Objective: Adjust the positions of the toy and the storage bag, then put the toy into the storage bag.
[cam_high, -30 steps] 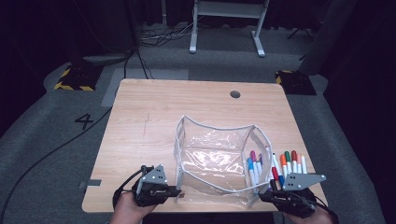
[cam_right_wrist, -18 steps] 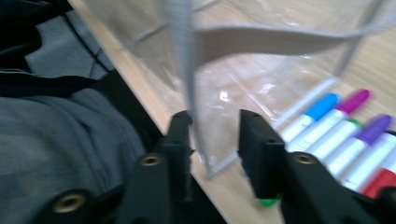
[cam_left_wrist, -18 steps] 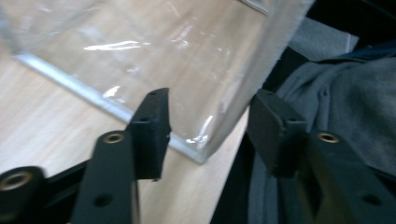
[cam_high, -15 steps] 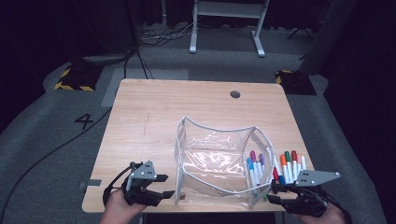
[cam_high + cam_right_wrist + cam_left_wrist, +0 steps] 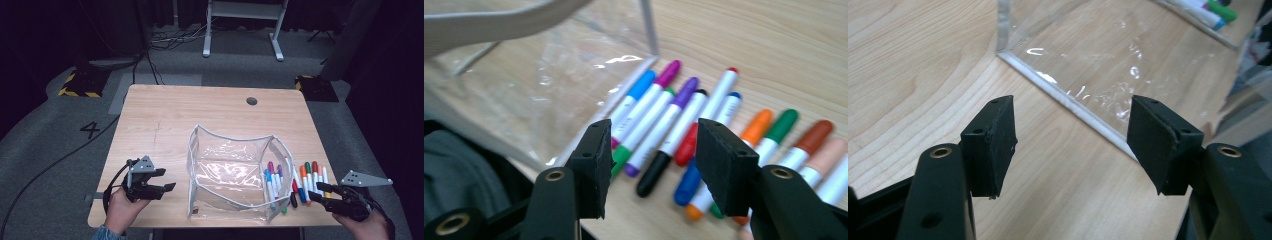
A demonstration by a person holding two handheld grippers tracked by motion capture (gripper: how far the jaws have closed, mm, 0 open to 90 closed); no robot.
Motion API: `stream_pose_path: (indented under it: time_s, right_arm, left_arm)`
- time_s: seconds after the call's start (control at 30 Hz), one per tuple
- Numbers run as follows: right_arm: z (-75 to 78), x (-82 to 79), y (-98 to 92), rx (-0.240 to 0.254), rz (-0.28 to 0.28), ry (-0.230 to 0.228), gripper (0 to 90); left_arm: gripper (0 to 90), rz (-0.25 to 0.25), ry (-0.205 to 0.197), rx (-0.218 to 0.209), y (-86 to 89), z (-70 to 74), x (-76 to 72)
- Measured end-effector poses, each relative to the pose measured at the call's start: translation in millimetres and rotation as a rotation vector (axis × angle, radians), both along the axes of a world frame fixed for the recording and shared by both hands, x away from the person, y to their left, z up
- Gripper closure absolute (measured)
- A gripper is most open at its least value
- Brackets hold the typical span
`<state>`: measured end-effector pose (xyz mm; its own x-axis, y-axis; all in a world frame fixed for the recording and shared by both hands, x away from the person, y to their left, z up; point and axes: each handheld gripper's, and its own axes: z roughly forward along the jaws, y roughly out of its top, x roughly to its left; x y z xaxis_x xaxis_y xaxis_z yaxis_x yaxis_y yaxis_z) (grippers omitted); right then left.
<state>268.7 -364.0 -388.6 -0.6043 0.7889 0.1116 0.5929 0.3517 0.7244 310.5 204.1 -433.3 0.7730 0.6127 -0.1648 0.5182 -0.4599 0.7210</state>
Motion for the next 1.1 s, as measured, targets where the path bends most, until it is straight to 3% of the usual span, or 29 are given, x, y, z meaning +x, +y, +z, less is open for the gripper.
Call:
stream_pose_path:
  time_s: [0.27, 0.43, 0.77, 0.93, 1.0, 1.1]
  right_arm:
    - [-8.5, 23.7, -24.0, -0.023, -0.104, 0.011, 48.8]
    - [-12.3, 29.8, -30.3, -0.023, -0.123, 0.014, 48.6]
    - [-27.4, 35.2, -45.1, -0.067, -0.178, 0.031, 47.4]
    - [-33.8, 36.8, -55.4, -0.125, -0.219, 0.026, 44.6]
    - [-36.1, 38.6, -60.4, -0.121, -0.235, 0.032, 44.6]
    - [-39.4, 42.1, -65.5, -0.126, -0.257, 0.042, 44.5]
  left_arm:
    - [36.5, 0.03, 0.035, 0.018, 2.4, -17.2, 4.3]
    - [36.6, 0.051, 0.033, 0.019, 8.1, -18.6, 6.5]
    - [36.8, 0.102, 0.035, -0.02, 19.5, -18.7, 5.8]
    - [36.5, 0.106, 0.021, 0.025, 19.0, -22.2, 6.8]
    - [36.2, 0.116, 0.026, 0.036, 19.8, -24.6, 7.7]
    - [35.6, 0.155, 0.042, 0.108, 22.2, -33.3, 12.1]
